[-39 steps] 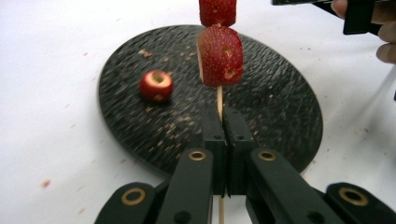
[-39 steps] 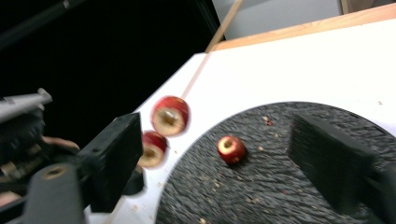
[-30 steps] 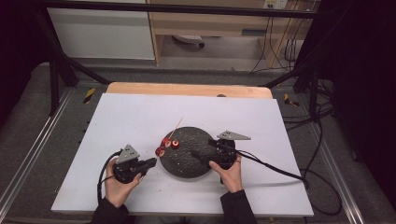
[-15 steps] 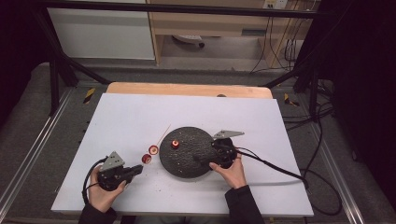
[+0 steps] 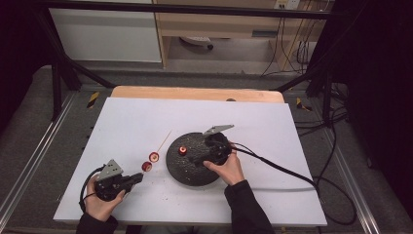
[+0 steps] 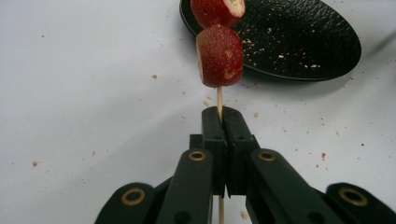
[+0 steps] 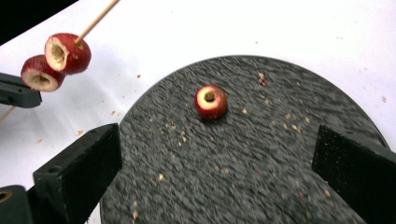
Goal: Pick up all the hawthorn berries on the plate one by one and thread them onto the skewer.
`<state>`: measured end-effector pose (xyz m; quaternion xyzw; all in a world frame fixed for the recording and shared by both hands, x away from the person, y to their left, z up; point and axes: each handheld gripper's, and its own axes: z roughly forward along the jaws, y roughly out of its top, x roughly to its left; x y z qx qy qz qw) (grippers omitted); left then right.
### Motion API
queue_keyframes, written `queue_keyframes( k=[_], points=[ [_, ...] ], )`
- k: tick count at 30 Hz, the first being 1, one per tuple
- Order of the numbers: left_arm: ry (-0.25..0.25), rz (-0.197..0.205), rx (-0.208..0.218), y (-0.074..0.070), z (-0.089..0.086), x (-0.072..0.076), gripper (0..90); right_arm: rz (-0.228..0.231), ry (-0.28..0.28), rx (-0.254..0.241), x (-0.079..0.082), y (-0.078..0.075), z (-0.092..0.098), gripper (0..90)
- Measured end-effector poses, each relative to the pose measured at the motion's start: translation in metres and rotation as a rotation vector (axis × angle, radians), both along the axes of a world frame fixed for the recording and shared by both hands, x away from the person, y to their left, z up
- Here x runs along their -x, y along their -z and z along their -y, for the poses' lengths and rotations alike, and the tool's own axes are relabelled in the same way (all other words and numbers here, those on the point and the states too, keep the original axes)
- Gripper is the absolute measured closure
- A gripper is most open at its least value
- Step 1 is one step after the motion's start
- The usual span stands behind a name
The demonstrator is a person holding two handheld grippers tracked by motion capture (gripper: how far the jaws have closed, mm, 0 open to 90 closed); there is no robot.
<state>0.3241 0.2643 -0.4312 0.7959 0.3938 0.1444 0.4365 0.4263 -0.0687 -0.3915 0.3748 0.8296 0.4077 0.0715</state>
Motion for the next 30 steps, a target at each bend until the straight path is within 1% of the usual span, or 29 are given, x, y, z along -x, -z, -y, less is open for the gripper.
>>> queue_keyframes(
  k=[5, 7, 9, 12, 18, 23, 27, 30],
  points=[
    [-0.004, -0.008, -0.007, 0.001, -0.002, -0.002, 88.5, -0.012, -0.021, 0.033, -0.01, -0.002, -0.016, 3.6],
    [-0.008, -0.012, -0.007, 0.001, -0.002, -0.003, 88.5, -0.017, -0.026, 0.061, -0.014, -0.003, -0.023, 4.4],
    [-0.008, -0.015, -0.006, 0.001, -0.003, -0.003, 88.5, -0.02, -0.035, 0.075, -0.018, -0.003, -0.029, 5.9],
    [-0.01, -0.017, -0.007, 0.002, -0.005, -0.003, 88.5, -0.025, -0.045, 0.119, -0.025, -0.002, -0.038, 8.0],
    [-0.012, -0.021, -0.004, 0.002, -0.006, -0.004, 88.5, -0.055, -0.056, 0.178, -0.038, 0.002, -0.052, 15.9],
    [-0.013, -0.023, -0.003, 0.002, -0.006, -0.004, 88.5, -0.077, -0.062, 0.19, -0.047, 0.007, -0.059, 24.5],
    [-0.012, -0.025, -0.004, 0.002, -0.005, -0.004, 88.5, -0.092, -0.073, 0.222, -0.051, 0.01, -0.065, 30.6],
    [-0.009, -0.026, -0.007, 0.002, -0.005, -0.004, 88.5, -0.111, -0.076, 0.215, -0.053, 0.013, -0.069, 35.1]
  ],
)
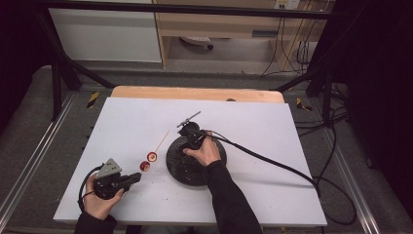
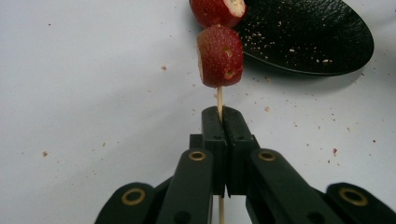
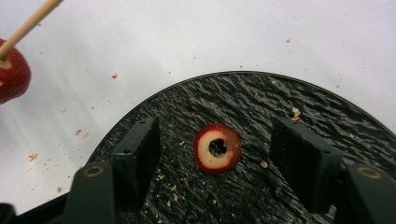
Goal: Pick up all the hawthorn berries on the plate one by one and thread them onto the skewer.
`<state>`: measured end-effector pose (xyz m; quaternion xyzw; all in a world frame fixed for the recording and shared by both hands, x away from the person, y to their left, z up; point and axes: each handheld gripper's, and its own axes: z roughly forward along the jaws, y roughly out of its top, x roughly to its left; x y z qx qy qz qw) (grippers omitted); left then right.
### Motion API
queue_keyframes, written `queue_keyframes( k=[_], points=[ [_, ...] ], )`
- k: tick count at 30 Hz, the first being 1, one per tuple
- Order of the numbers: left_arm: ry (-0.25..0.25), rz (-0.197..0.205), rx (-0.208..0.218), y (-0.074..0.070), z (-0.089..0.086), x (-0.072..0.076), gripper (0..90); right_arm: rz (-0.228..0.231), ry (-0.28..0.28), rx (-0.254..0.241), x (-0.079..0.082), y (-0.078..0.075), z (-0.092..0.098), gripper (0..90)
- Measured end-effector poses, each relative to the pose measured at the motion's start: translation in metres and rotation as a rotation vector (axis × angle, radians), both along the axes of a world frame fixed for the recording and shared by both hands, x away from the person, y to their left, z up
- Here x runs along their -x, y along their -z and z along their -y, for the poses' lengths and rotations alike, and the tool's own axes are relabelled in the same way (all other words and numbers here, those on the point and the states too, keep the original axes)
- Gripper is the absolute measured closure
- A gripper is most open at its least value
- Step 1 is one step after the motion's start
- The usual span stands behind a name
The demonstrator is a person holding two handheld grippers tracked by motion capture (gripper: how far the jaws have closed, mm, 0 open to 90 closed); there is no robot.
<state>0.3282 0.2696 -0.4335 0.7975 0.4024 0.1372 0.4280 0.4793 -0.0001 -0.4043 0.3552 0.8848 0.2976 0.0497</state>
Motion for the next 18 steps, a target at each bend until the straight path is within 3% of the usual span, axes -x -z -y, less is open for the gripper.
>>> queue_keyframes(
  k=[5, 18],
  points=[
    [-0.002, -0.001, 0.001, 0.0006, 0.0004, -0.0005, 88.5, -0.027, 0.02, 0.02, -0.0051, 0.0051, -0.0004, 43.0],
    [-0.001, -0.003, 0.004, 0.001, 0.0006, -0.0006, 88.5, -0.098, 0.042, 0.013, -0.0102, 0.0108, -0.0009, 58.3]
  ],
)
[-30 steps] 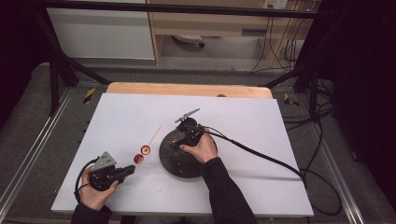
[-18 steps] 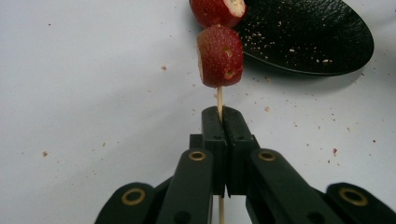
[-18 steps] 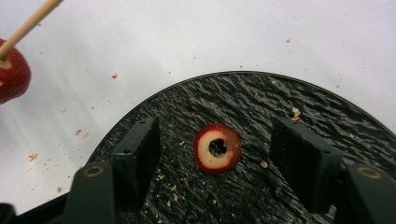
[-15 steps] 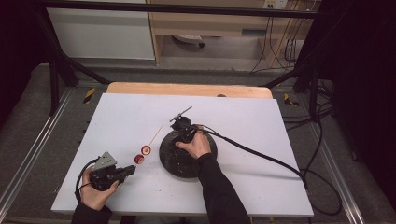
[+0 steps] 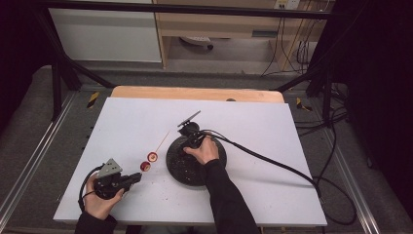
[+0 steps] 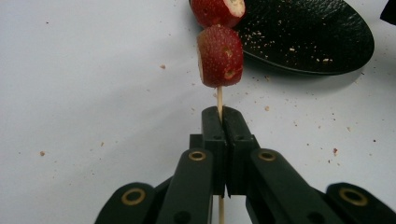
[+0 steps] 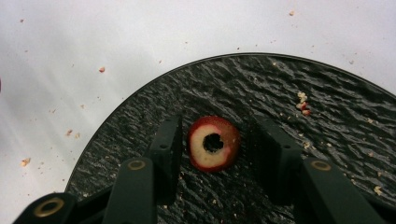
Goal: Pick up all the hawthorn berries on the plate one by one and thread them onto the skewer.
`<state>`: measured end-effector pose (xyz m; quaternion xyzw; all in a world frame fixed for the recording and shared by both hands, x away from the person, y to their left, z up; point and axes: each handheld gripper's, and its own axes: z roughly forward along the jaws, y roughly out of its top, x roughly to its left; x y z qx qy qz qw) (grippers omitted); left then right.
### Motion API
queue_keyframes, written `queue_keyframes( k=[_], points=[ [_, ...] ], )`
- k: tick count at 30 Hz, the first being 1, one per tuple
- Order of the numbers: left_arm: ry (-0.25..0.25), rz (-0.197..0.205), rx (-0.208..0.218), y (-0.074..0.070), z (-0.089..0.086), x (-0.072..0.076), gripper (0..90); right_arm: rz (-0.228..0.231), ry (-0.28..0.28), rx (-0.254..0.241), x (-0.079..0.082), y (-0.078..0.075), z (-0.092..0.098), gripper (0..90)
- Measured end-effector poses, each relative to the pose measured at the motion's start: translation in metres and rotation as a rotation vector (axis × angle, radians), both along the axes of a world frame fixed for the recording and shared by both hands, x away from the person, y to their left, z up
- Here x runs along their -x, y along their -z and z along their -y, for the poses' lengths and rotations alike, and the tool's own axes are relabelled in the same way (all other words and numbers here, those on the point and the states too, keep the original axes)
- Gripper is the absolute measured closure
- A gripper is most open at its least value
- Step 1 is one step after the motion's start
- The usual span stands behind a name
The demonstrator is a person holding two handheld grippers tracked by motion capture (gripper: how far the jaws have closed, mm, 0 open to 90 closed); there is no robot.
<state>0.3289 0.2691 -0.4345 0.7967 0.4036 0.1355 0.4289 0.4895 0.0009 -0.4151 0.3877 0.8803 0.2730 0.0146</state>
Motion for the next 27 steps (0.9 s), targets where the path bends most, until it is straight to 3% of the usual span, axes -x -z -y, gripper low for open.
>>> queue_keyframes(
  k=[13, 27],
  points=[
    [0.001, 0.002, 0.001, 0.0, 0.0, 0.0, 88.5, -0.027, 0.015, 0.0, 0.0, 0.0, 0.0, 61.5],
    [0.01, 0.008, -0.001, -0.001, 0.004, 0.002, 88.5, -0.001, 0.064, -0.081, 0.013, -0.023, 0.014, 61.8]
  ],
)
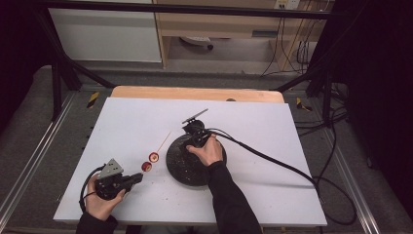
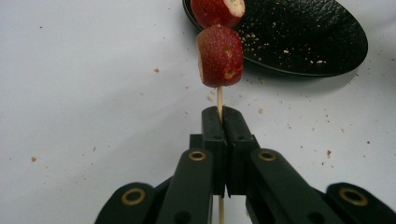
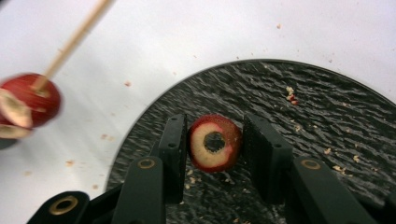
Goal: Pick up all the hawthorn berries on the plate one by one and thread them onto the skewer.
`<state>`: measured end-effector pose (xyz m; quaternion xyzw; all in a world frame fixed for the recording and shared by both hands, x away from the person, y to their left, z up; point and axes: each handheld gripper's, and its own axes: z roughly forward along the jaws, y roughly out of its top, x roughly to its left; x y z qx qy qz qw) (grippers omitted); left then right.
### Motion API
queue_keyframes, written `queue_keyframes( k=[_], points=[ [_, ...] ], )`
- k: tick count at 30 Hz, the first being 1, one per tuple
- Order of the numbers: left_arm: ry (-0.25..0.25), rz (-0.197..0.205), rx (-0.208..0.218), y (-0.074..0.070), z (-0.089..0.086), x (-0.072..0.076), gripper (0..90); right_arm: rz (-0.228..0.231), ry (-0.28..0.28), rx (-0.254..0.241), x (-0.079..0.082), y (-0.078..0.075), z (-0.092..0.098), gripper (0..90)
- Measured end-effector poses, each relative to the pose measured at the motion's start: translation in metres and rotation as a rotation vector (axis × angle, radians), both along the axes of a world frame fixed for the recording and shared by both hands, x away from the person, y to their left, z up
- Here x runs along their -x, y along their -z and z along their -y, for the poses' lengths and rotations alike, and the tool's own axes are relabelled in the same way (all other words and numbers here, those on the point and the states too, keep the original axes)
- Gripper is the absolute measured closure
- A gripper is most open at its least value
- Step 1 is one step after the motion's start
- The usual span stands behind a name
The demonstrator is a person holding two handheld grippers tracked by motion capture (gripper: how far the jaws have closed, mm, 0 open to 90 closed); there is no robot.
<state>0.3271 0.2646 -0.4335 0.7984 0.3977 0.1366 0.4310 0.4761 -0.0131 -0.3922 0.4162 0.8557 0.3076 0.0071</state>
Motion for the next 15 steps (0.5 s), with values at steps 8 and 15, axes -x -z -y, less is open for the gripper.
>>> queue_keyframes(
  k=[8, 15],
  points=[
    [0.005, 0.007, -0.003, 0.0, 0.005, 0.001, 88.5, 0.017, 0.036, -0.096, 0.01, -0.006, 0.021, 61.8],
    [0.007, 0.007, -0.001, 0.001, 0.008, 0.001, 88.5, 0.038, 0.062, -0.158, 0.019, -0.006, 0.039, 61.8]
  ],
)
